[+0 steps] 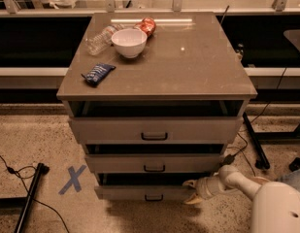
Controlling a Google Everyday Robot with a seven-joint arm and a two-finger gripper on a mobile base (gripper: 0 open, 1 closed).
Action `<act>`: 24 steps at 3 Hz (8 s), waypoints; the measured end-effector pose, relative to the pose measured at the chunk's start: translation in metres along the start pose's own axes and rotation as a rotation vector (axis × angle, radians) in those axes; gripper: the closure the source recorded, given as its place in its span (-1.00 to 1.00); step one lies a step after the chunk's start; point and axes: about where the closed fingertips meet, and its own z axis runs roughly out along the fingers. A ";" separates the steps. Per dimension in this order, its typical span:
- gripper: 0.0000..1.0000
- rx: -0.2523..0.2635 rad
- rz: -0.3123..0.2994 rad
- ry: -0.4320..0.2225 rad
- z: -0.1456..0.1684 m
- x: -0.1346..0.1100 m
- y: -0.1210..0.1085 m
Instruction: Open bottom drawer
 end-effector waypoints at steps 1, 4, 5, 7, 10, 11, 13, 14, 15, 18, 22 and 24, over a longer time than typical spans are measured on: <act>-0.44 -0.016 -0.038 -0.069 -0.009 -0.013 0.015; -1.00 -0.003 -0.145 -0.163 -0.023 -0.034 0.035; -0.93 -0.047 -0.130 -0.117 -0.016 -0.031 0.044; -0.26 -0.191 -0.007 -0.047 0.005 -0.025 0.097; -0.12 -0.276 -0.055 -0.157 -0.013 -0.046 0.121; -0.26 -0.298 -0.138 -0.236 -0.027 -0.063 0.123; -0.09 -0.205 -0.190 -0.289 -0.049 -0.086 0.099; 0.37 -0.167 -0.162 -0.280 -0.049 -0.094 0.079; 0.97 -0.128 -0.107 -0.215 -0.024 -0.083 0.071; 1.00 -0.183 -0.030 -0.027 0.049 -0.022 0.074; 1.00 -0.201 -0.001 -0.167 0.038 -0.030 0.098; 1.00 -0.278 0.014 -0.173 0.023 -0.037 0.116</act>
Offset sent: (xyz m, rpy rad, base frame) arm -0.0648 0.0104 0.0657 0.2449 -0.1860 0.2076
